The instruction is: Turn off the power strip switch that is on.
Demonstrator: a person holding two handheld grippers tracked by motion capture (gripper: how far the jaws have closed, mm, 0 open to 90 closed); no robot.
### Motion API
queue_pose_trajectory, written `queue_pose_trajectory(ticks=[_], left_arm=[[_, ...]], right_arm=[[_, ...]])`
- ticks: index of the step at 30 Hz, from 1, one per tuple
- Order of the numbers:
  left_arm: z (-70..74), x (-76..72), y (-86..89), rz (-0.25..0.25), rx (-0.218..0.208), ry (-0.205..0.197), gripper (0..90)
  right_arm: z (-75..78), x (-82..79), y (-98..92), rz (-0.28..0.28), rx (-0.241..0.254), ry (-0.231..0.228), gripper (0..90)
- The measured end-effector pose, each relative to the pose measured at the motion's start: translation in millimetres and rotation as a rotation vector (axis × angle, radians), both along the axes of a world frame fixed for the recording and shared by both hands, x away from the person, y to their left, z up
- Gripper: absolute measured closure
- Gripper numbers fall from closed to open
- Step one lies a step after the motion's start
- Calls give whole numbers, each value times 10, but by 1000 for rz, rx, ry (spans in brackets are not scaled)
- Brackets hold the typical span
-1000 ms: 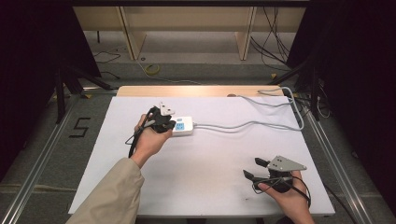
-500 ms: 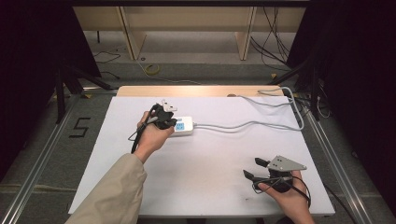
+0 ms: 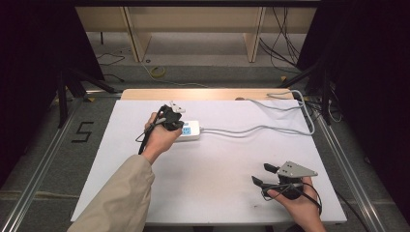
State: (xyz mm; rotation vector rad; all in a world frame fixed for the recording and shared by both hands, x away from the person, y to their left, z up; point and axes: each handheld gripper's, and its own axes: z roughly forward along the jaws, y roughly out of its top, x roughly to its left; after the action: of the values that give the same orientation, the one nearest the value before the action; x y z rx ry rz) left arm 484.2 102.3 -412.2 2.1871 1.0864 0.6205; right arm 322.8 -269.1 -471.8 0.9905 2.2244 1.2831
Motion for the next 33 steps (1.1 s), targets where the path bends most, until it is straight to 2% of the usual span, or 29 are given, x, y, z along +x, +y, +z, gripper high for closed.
queue_pose_trajectory(ticks=[19,24,33], left_arm=[[5,169,-30,7,22,28,895],[-16,208,-43,15,18,38,895],[-44,293,-55,23,35,56,895]], right_arm=[[-4,1,7,6,-2,2,341],[-5,1,6,5,0,2,340],[-6,1,6,8,-3,4,340]])
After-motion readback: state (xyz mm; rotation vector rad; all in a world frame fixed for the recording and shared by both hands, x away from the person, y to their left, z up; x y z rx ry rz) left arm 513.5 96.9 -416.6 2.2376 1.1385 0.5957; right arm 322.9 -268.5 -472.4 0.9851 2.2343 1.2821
